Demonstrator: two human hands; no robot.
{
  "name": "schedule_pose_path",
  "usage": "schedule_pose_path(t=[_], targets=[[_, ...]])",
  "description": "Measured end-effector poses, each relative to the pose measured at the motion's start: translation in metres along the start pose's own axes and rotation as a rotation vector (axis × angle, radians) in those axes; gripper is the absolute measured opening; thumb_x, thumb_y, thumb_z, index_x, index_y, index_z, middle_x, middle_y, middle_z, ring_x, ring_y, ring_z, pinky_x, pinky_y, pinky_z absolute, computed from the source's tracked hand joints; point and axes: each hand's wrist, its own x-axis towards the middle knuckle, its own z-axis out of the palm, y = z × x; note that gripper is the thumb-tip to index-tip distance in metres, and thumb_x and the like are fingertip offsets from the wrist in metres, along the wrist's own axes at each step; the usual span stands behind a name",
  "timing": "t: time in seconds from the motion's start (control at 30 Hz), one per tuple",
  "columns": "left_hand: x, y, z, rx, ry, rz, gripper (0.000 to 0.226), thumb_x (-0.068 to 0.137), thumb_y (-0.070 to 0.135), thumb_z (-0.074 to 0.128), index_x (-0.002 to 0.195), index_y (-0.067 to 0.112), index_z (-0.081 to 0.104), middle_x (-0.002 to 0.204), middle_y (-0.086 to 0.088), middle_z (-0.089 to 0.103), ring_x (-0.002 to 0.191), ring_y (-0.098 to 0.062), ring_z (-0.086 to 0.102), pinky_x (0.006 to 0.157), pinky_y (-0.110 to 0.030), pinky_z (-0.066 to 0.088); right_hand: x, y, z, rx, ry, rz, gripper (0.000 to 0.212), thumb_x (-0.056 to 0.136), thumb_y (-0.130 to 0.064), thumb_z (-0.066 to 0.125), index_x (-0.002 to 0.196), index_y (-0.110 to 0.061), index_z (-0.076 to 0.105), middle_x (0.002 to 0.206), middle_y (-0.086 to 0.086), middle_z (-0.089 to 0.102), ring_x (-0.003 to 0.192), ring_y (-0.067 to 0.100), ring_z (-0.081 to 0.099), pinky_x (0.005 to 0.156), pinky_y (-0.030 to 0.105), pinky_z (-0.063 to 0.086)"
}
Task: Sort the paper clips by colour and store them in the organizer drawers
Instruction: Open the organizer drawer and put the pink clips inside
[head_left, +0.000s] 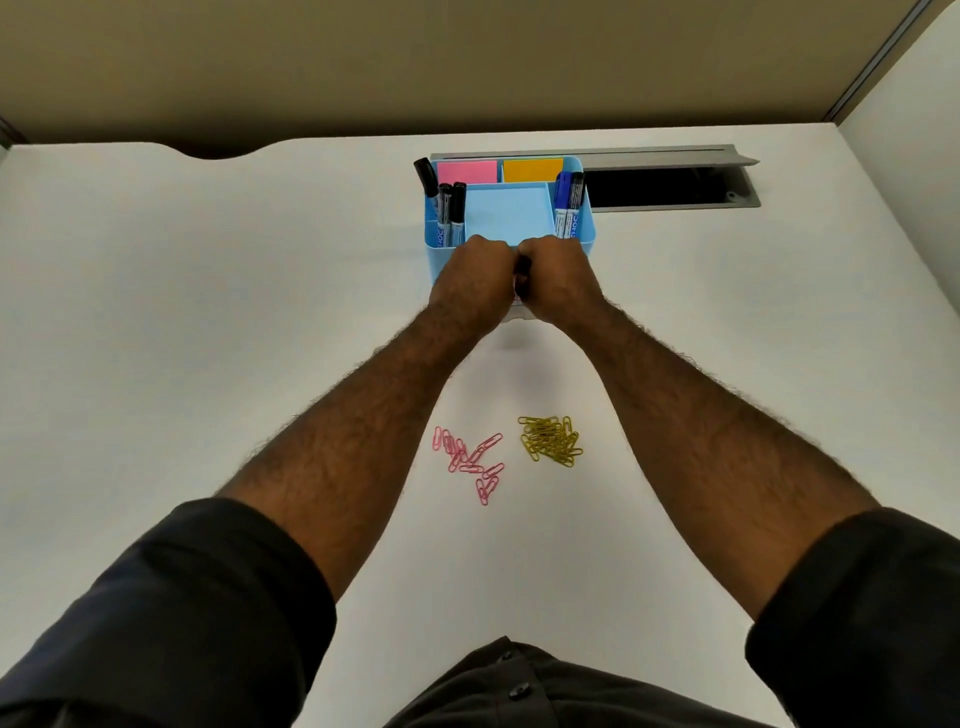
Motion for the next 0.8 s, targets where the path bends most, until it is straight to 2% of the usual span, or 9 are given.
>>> schedule_pose_path(t=[0.1, 0.17, 0.23, 0.33, 0.4, 0.47, 0.57, 0.67, 0.8], targets=[[-0.009, -0.005, -0.004, -0.031, 0.016, -0.003, 0.029, 0.09, 0.016, 0.058, 0.117, 0.006, 0.062, 0.117, -0.014, 0.066, 0.11, -0.03, 0.058, 0.099, -0.037, 0.045, -0.014, -0.003, -0.008, 0.14, 0.128, -0.02, 0.02, 0.088, -0.019, 0.062, 0.104, -0.007, 0.063, 0.108, 0.011, 0.068, 0.102, 0.024, 0.059, 0.09, 0.03, 0.046], [-0.021, -0.012, -0.007, -0.09, 0.118, -0.011, 0.027, 0.089, 0.016, 0.057, 0.114, 0.008, 0.065, 0.116, -0.013, 0.067, 0.108, -0.029, 0.06, 0.093, -0.036, 0.049, -0.035, -0.007, -0.012, 0.259, 0.287, -0.059, 0.01, 0.087, -0.014, 0.06, 0.094, -0.006, 0.062, 0.098, 0.011, 0.069, 0.091, 0.02, 0.061, 0.078, 0.024, 0.046], [-0.041, -0.018, -0.009, -0.174, 0.21, -0.039, 0.026, 0.087, 0.016, 0.059, 0.11, 0.009, 0.067, 0.111, -0.013, 0.07, 0.101, -0.028, 0.063, 0.088, -0.036, 0.05, -0.061, -0.01, -0.01, 0.32, 0.326, -0.123, 0.004, 0.086, -0.011, 0.06, 0.088, -0.008, 0.062, 0.088, 0.009, 0.068, 0.079, 0.014, 0.057, 0.069, 0.019, 0.045], [-0.08, -0.031, 0.0, -0.212, 0.152, -0.086, 0.026, 0.085, 0.015, 0.062, 0.111, 0.013, 0.066, 0.109, -0.01, 0.068, 0.098, -0.023, 0.062, 0.089, -0.035, 0.048, -0.101, -0.011, 0.005, 0.321, 0.069, -0.172, 0.01, 0.085, -0.012, 0.061, 0.094, -0.011, 0.066, 0.09, 0.008, 0.069, 0.078, 0.017, 0.059, 0.073, 0.031, 0.052], [-0.106, -0.041, 0.014, -0.204, -0.026, -0.095, 0.028, 0.085, 0.014, 0.062, 0.113, 0.016, 0.064, 0.115, -0.008, 0.063, 0.104, -0.023, 0.058, 0.092, -0.035, 0.046, -0.127, -0.008, 0.017, 0.242, -0.187, -0.179, 0.02, 0.085, -0.017, 0.063, 0.104, -0.013, 0.066, 0.101, 0.008, 0.068, 0.09, 0.022, 0.061, 0.082, 0.037, 0.051], [-0.129, -0.05, 0.027, -0.152, -0.225, -0.05, 0.036, 0.085, 0.016, 0.061, 0.121, 0.02, 0.058, 0.124, -0.008, 0.054, 0.115, -0.025, 0.051, 0.098, -0.035, 0.042, -0.148, -0.007, 0.028, 0.162, -0.348, -0.193, 0.032, 0.082, -0.02, 0.067, 0.113, -0.014, 0.062, 0.113, 0.009, 0.061, 0.103, 0.026, 0.058, 0.089, 0.037, 0.046], [-0.154, -0.055, 0.044, -0.099, -0.363, -0.004, 0.049, 0.085, 0.025, 0.062, 0.132, 0.022, 0.047, 0.132, -0.007, 0.043, 0.121, -0.026, 0.041, 0.101, -0.038, 0.042, -0.166, -0.007, 0.04, 0.062, -0.428, -0.208, 0.056, 0.077, -0.03, 0.073, 0.125, -0.01, 0.052, 0.127, 0.01, 0.049, 0.115, 0.026, 0.047, 0.096, 0.036, 0.041], [-0.17, -0.053, 0.054, -0.1, -0.325, -0.023, 0.055, 0.084, 0.033, 0.063, 0.134, 0.02, 0.045, 0.132, -0.006, 0.039, 0.12, -0.024, 0.038, 0.099, -0.038, 0.044, -0.173, -0.009, 0.047, 0.027, -0.432, -0.189, 0.069, 0.072, -0.035, 0.076, 0.128, -0.007, 0.047, 0.127, 0.011, 0.043, 0.114, 0.026, 0.043, 0.096, 0.036, 0.041], [-0.182, -0.048, 0.062, -0.139, -0.22, -0.04, 0.036, 0.088, 0.028, 0.059, 0.122, 0.016, 0.058, 0.121, -0.007, 0.047, 0.109, -0.024, 0.046, 0.091, -0.035, 0.046, -0.179, -0.012, 0.06, 0.066, -0.39, -0.214, 0.05, 0.075, -0.027, 0.073, 0.117, -0.007, 0.055, 0.118, 0.012, 0.047, 0.107, 0.028, 0.048, 0.09, 0.038, 0.044]])
